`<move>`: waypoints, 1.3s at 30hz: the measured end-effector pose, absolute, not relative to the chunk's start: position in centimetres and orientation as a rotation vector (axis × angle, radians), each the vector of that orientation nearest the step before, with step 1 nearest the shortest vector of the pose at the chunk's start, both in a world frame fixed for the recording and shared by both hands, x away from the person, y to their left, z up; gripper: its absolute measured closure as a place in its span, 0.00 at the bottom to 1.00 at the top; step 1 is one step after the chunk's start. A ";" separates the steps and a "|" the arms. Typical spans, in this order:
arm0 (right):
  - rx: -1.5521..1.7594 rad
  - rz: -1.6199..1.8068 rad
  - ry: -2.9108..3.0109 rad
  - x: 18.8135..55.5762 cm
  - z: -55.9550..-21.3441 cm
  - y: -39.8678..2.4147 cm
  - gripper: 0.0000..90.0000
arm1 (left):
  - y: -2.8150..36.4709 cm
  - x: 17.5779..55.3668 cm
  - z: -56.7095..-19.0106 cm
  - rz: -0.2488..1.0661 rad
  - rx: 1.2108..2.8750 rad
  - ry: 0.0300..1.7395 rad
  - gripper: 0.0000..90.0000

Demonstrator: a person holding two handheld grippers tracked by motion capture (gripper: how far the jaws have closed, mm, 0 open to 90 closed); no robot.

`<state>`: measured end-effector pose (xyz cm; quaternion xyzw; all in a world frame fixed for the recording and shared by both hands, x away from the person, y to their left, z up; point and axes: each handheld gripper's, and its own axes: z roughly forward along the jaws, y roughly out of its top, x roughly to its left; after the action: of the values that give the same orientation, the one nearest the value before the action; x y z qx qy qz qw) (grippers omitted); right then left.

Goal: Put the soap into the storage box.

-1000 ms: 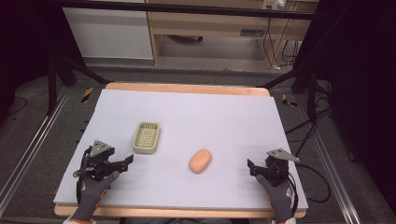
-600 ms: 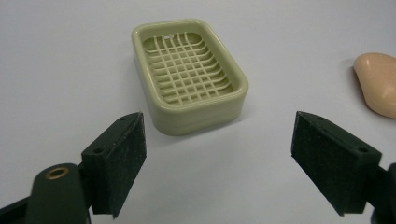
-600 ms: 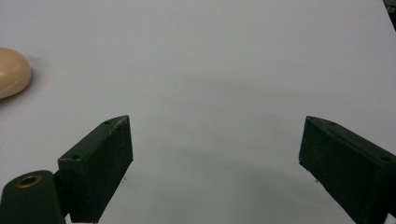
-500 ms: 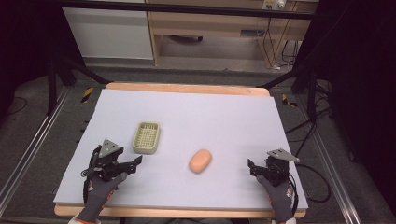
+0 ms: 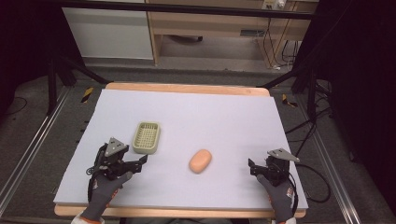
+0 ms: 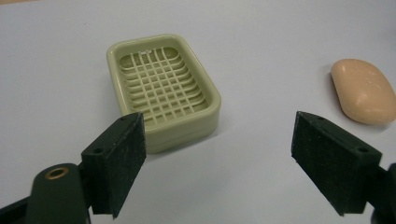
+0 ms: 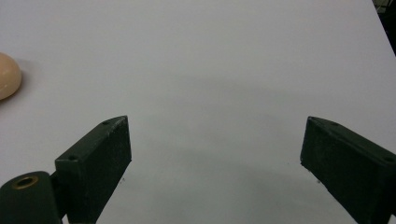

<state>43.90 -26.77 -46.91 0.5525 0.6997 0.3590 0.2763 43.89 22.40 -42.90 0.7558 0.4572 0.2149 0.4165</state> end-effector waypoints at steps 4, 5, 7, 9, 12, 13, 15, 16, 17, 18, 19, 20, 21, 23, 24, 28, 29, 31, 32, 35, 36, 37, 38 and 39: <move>1.489 0.963 1.870 43.9 -46.9 -26.7 0.10 | 22.1 44.0 -42.6 0.536 1.908 1.136 0.19; 1.489 0.963 1.870 43.9 -46.9 -26.7 0.10 | 22.1 44.0 -42.6 0.536 1.908 1.136 0.19; 1.487 0.959 1.870 43.9 -46.9 -26.8 0.10 | 21.9 44.0 -42.4 0.532 1.904 1.132 0.19; 1.488 0.957 1.866 43.9 -46.9 -26.8 0.10 | 21.6 44.0 -42.2 0.524 1.912 1.126 0.19; 1.488 0.955 1.866 43.9 -46.9 -26.8 0.10 | 21.2 44.1 -42.0 0.519 1.908 1.121 0.19; 1.488 0.954 1.867 43.9 -46.9 -26.8 0.10 | 21.2 44.1 -42.0 0.519 1.908 1.121 0.19; 1.490 0.953 1.864 43.9 -46.9 -26.8 0.10 | 20.9 44.2 -41.7 0.521 1.909 1.114 0.19; 1.489 0.951 1.865 43.9 -46.9 -26.8 0.10 | 20.8 44.3 -41.6 0.522 1.908 1.110 0.19; 1.489 0.951 1.865 43.9 -46.9 -26.8 0.10 | 20.8 44.3 -41.6 0.522 1.908 1.110 0.19; 1.489 0.952 1.863 43.9 -46.9 -26.8 0.10 | 20.6 44.4 -41.4 0.520 1.905 1.106 0.19; 1.489 0.952 1.863 43.9 -46.9 -26.8 0.10 | 20.4 44.4 -41.3 0.519 1.905 1.102 0.19; 1.489 0.951 1.863 43.9 -46.9 -26.8 0.10 | 20.3 44.5 -41.2 0.519 1.901 1.099 0.19; 1.490 0.952 1.863 44.0 -46.9 -26.8 0.10 | 20.3 44.5 -41.2 0.519 1.901 1.099 0.19; 1.490 0.951 1.862 44.0 -46.8 -26.8 0.10 | 19.8 44.6 -40.8 0.523 1.905 1.088 0.19; 1.490 0.951 1.862 44.0 -46.9 -26.8 0.10 | 19.6 44.7 -40.8 0.522 1.901 1.085 0.19; 1.493 0.950 1.862 44.0 -46.8 -26.7 0.10 | 18.6 44.9 -40.6 0.524 1.914 1.068 0.19; 1.492 0.948 1.861 44.0 -46.8 -26.8 0.10 | 18.3 44.9 -40.5 0.523 1.915 1.063 0.19; 1.495 0.946 1.861 44.0 -46.8 -26.8 0.10 | 17.8 45.1 -40.4 0.521 1.924 1.055 0.19; 1.496 0.947 1.861 43.9 -46.8 -26.8 0.10 | 17.5 45.1 -40.4 0.520 1.924 1.052 0.19; 1.492 0.951 1.859 43.9 -46.8 -26.8 0.10 | 16.7 45.3 -40.4 0.516 1.930 1.041 0.19; 1.493 0.951 1.859 43.9 -46.8 -26.8 0.10 | 16.5 45.3 -40.3 0.515 1.933 1.038 0.19; 1.491 0.949 1.860 43.9 -46.8 -26.8 0.10 | 16.5 45.3 -40.3 0.515 1.933 1.038 0.19; 1.491 0.949 1.860 43.9 -46.8 -26.8 0.10 | 16.2 45.4 -40.3 0.513 1.934 1.034 0.19; 1.492 0.952 1.858 43.9 -46.8 -26.8 0.10 | 15.9 45.4 -40.3 0.511 1.938 1.029 0.19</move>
<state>43.90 -26.82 -46.78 0.5575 0.6944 0.3558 0.2835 45.44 15.91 -40.26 0.7767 0.4125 0.2048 0.4296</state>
